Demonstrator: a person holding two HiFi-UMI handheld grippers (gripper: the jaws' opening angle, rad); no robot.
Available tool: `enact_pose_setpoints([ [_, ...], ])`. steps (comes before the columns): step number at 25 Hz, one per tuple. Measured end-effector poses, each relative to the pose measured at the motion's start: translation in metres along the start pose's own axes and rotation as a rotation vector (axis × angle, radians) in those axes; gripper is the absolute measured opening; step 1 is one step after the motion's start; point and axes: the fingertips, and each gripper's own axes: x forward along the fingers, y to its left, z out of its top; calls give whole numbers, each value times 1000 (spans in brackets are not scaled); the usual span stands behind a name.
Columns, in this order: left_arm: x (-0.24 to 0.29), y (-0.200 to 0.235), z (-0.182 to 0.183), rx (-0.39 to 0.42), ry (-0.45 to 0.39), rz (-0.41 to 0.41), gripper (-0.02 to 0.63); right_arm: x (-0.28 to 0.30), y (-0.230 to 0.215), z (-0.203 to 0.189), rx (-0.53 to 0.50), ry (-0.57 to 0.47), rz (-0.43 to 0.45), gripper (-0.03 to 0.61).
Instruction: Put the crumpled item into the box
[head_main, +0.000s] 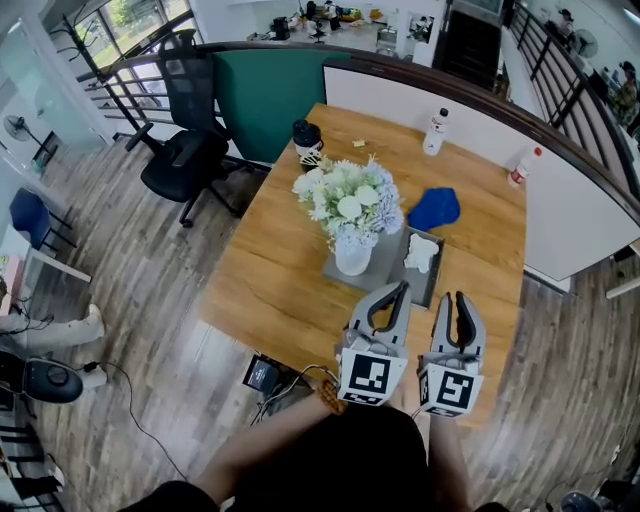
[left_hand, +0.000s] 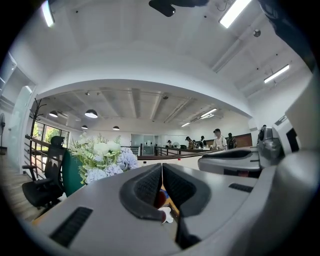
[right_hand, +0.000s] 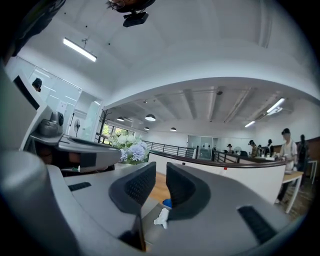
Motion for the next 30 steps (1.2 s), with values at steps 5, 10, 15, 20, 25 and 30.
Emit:
enact_pose_setpoints([
  [5, 0, 0, -3, 9, 4, -4, 25, -1, -2, -17, -9, 30, -6, 61],
  [10, 1, -5, -6, 16, 8, -18, 25, -4, -1, -15, -18, 11, -28, 39],
  [15, 3, -8, -7, 18, 8, -27, 25, -9, 1, -7, -18, -12, -46, 18],
  [20, 4, -10, -7, 15, 3, -31, 25, -9, 12, -3, -20, -18, -24, 11],
  [25, 5, -8, -8, 5, 3, -23, 25, -9, 16, -5, -22, -9, -17, 6],
  [30, 5, -5, -11, 0, 8, -17, 25, -9, 16, -10, -23, 3, -9, 6],
])
